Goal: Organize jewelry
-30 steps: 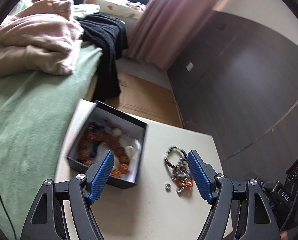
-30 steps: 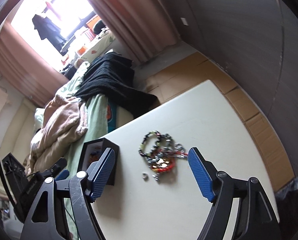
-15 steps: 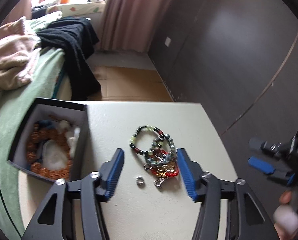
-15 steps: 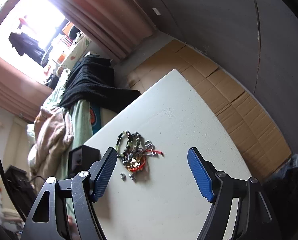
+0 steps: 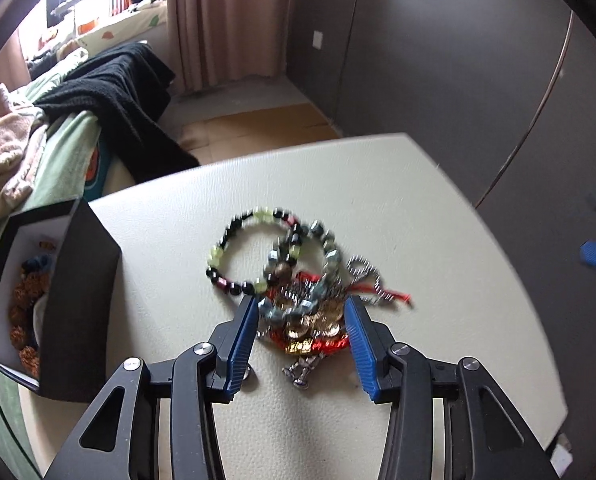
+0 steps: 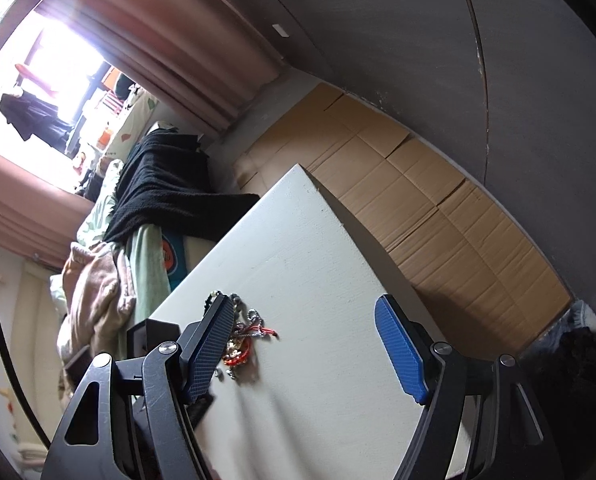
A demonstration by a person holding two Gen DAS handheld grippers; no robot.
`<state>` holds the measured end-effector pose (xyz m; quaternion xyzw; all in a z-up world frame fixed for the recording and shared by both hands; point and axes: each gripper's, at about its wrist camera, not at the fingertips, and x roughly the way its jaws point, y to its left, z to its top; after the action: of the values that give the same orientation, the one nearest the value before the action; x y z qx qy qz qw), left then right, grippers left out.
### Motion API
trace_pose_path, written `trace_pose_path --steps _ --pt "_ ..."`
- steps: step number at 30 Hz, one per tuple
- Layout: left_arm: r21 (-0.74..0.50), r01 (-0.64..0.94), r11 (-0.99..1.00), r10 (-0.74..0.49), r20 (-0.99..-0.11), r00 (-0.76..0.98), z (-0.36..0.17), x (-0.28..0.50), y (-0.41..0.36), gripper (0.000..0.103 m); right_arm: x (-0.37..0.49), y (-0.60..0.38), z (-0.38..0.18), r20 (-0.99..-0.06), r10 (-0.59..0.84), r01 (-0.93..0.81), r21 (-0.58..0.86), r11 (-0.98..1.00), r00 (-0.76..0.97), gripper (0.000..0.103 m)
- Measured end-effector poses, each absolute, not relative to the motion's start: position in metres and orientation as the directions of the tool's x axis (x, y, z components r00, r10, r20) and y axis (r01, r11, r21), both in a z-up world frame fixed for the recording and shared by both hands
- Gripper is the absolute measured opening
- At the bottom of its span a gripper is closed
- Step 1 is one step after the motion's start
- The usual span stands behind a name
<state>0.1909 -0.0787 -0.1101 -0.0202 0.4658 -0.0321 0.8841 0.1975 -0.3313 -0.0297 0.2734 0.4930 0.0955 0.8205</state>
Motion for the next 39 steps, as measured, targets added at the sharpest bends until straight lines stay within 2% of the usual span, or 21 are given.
trace_pose_path --steps 1,3,7,8,14,22,23,25,26,27,28,29,34,39 --pt "-0.059 0.040 0.997 -0.071 -0.816 0.574 -0.110 0.189 -0.079 0.046 0.197 -0.329 -0.028 -0.757 0.427 0.102 0.539 0.836 0.494 0.075" --pt "-0.053 0.043 0.998 -0.068 -0.816 0.574 -0.108 0.188 -0.079 0.028 0.197 -0.326 -0.027 -0.759 0.431 0.084 0.532 0.842 0.487 0.075" --pt "-0.089 0.028 0.996 -0.089 -0.817 0.569 -0.107 0.185 -0.075 0.025 0.197 -0.320 -0.027 -0.776 0.413 0.059 0.497 0.866 0.477 0.075" --pt "-0.112 0.020 0.993 -0.104 -0.816 0.569 -0.106 0.184 -0.071 0.000 0.197 -0.319 -0.027 -0.775 0.416 0.054 0.497 0.866 0.476 0.075" --pt "-0.258 0.008 0.966 -0.214 -0.785 0.582 -0.087 0.176 -0.053 0.000 0.200 -0.311 -0.037 -0.769 0.460 0.039 0.530 0.847 0.443 0.075" --pt "-0.256 0.032 0.966 -0.221 -0.755 0.617 -0.072 0.180 -0.051 0.000 0.203 -0.286 -0.051 -0.781 0.493 0.008 0.537 0.843 0.384 0.075" --pt "-0.249 0.033 0.968 -0.217 -0.762 0.610 -0.073 0.183 -0.053 0.002 0.203 -0.286 -0.052 -0.779 0.496 0.014 0.542 0.840 0.383 0.075" --pt "-0.242 0.036 0.970 -0.216 -0.776 0.593 -0.075 0.188 -0.056 0.013 0.204 -0.291 -0.053 -0.776 0.496 0.037 0.551 0.834 0.389 0.075" --pt "-0.245 0.039 0.969 -0.221 -0.780 0.585 -0.077 0.190 -0.058 0.029 0.204 -0.295 -0.052 -0.775 0.492 0.047 0.553 0.832 0.397 0.075" --pt "-0.243 0.036 0.969 -0.217 -0.782 0.584 -0.079 0.192 -0.059 0.053 0.204 -0.298 -0.052 -0.774 0.490 0.052 0.553 0.831 0.401 0.075" --pt "-0.230 0.026 0.973 -0.200 -0.781 0.591 -0.079 0.192 -0.061 0.062 0.205 -0.303 -0.052 -0.773 0.486 0.065 0.555 0.829 0.408 0.075" --pt "-0.212 0.020 0.977 -0.180 -0.771 0.611 -0.078 0.191 -0.063 0.065 0.205 -0.306 -0.052 -0.772 0.484 0.071 0.557 0.828 0.411 0.075" --pt "-0.193 0.056 0.980 -0.184 -0.747 0.639 -0.079 0.195 -0.077 0.065 0.206 -0.322 -0.053 -0.772 0.478 0.109 0.565 0.818 0.418 0.075" --pt "-0.113 0.121 0.986 -0.165 -0.764 0.624 -0.091 0.200 -0.098 0.048 0.206 -0.332 -0.050 -0.765 0.480 0.116 0.574 0.811 0.429 0.075"
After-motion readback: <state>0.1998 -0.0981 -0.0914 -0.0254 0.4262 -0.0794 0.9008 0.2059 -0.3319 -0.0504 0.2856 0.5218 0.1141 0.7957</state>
